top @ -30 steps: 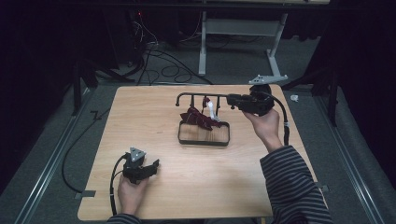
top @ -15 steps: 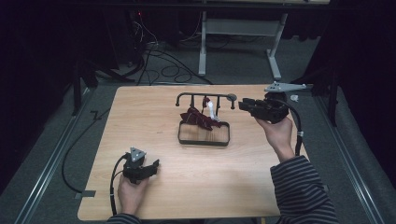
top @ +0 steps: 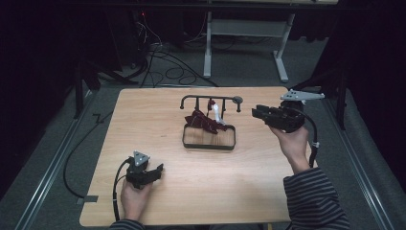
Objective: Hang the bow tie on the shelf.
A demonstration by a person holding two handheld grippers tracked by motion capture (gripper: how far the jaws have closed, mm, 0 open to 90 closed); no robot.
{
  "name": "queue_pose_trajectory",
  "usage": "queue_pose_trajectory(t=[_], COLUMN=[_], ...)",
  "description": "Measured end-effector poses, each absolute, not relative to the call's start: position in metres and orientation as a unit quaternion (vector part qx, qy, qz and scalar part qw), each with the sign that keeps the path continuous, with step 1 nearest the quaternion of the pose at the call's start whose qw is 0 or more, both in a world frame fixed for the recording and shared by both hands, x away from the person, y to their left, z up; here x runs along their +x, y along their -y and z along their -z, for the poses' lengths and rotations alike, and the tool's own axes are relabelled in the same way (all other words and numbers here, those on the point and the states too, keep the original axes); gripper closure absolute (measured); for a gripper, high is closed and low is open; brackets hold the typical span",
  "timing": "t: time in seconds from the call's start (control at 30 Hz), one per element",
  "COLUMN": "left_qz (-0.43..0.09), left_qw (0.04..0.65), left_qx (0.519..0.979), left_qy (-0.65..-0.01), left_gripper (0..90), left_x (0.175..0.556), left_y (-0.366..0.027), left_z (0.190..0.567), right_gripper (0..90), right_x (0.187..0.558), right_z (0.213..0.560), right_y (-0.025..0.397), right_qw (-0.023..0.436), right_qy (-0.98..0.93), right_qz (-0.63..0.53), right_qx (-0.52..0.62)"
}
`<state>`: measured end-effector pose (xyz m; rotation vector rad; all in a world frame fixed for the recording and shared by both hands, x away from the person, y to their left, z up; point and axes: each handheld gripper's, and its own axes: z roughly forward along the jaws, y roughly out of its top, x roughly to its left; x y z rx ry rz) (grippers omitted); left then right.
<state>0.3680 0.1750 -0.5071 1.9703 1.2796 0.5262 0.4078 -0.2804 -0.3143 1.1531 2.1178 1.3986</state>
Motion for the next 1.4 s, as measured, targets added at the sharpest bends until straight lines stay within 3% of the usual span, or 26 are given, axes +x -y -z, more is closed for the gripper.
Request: queue_pose_trajectory(t=[1.4], left_qz=[-0.206], left_qw=[0.357], left_qx=[0.765], left_qy=[-0.495], left_gripper=[34.0], left_x=[0.368], left_y=[-0.174], left_z=[0.507], right_gripper=[67.7], right_x=[0.365], right_z=[0.326], right_y=[0.331], right_qw=[0.197], right_qy=[-0.715], right_qz=[-0.504], right_qx=[0.443])
